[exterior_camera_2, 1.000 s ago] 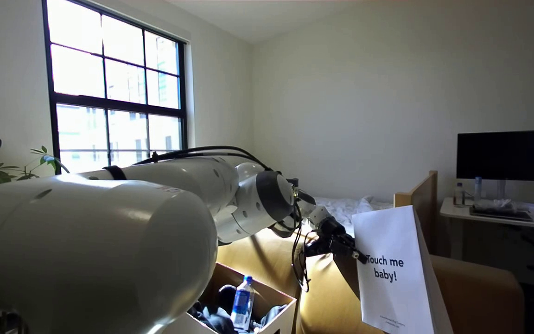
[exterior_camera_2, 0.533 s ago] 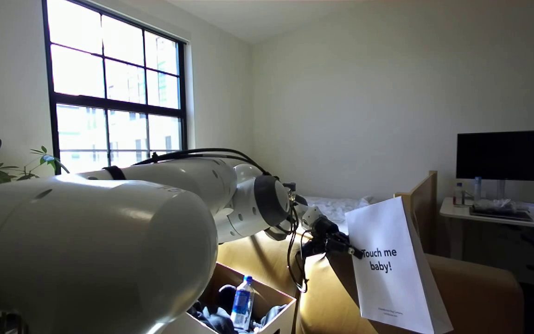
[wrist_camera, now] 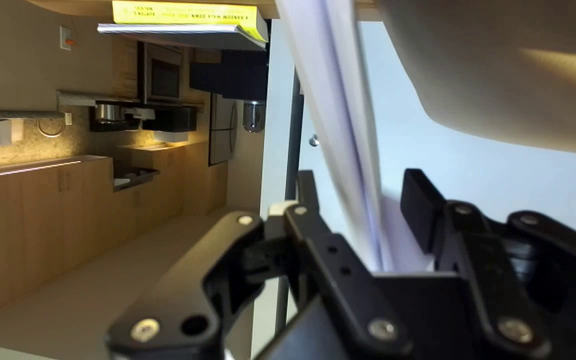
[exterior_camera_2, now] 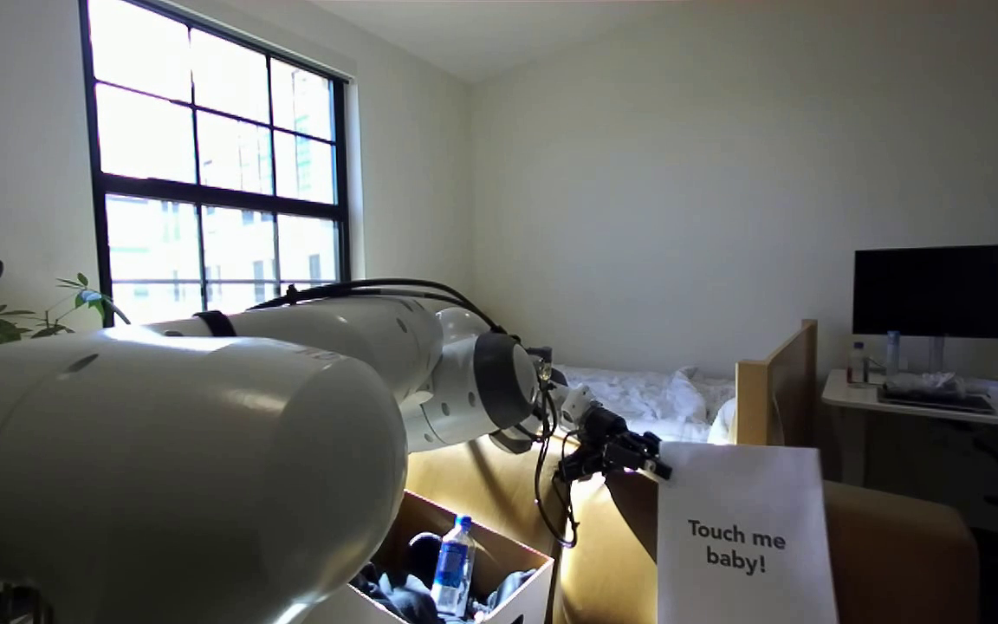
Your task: Remove the white paper bag from the box and put it on the couch
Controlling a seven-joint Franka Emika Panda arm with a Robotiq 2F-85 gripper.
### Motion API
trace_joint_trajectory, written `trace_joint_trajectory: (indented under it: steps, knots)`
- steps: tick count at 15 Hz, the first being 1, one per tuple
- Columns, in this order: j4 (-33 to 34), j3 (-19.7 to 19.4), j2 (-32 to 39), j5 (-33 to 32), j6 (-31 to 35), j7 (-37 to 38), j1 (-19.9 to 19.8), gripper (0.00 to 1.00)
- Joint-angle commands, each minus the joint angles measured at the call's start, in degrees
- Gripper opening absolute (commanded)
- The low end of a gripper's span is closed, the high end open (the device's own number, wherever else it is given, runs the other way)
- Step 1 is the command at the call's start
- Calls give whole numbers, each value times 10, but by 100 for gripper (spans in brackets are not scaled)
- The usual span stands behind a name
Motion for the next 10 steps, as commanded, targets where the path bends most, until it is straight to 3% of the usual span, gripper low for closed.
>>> trace_joint_trajectory:
  steps: [1,5,10]
  knots:
    - [-18,26,10,-25,88,17,9,79]
    - [-19,33,10,-42,97,15,7,100]
    - [27,12,14,-78,75,-41,9,100]
